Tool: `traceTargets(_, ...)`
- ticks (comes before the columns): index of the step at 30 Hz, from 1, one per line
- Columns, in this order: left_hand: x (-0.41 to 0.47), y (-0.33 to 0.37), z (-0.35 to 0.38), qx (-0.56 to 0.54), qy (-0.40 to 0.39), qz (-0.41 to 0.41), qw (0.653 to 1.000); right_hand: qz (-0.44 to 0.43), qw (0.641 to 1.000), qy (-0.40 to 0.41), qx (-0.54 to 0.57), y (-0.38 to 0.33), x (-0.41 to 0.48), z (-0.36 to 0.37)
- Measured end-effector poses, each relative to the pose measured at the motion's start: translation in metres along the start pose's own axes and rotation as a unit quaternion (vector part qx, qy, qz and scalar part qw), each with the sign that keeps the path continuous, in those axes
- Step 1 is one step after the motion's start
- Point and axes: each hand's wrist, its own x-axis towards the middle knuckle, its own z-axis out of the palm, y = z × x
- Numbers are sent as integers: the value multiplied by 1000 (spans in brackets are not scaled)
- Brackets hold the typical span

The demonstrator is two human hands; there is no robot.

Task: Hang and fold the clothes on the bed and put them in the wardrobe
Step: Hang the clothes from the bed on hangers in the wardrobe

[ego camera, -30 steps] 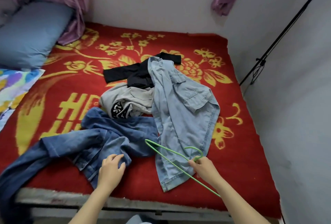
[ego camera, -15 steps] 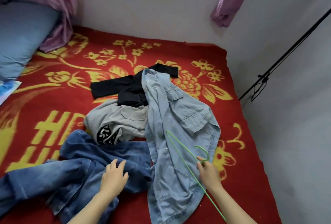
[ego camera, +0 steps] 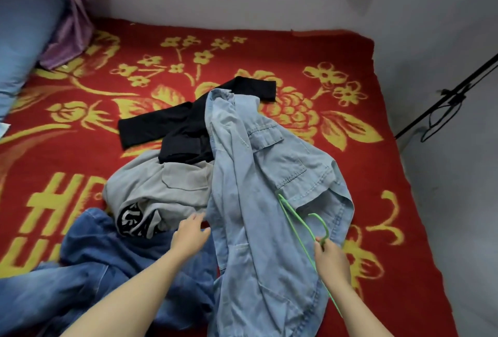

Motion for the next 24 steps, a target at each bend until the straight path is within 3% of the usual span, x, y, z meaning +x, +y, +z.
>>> traceTargets(3,32,19,3,-142,13,-22,990,-7,1000,-13,4,3,10,-2)
traceTargets(8,81,36,18,-364,6,-102,926,12,998,-47,48,5,34,-11)
traceTargets(11,93,31,33,-402,-17,-160,901,12,998,-45,39,6,41,-18)
traceTargets(15,96,22,48,-215,3,-207,954,9,997,-56,44,-1,45,-24)
traceTargets(19,104,16,60,-286,-15,-200,937,-1,998,-49,33,-7,49,-29)
traceTargets(22,106,21,61,-398,0,-185,899,0,999,-45,28,-7,53,-29)
traceTargets(24,104,27,57,-461,34,-220,859,8,998,-49,28,-6,52,-29)
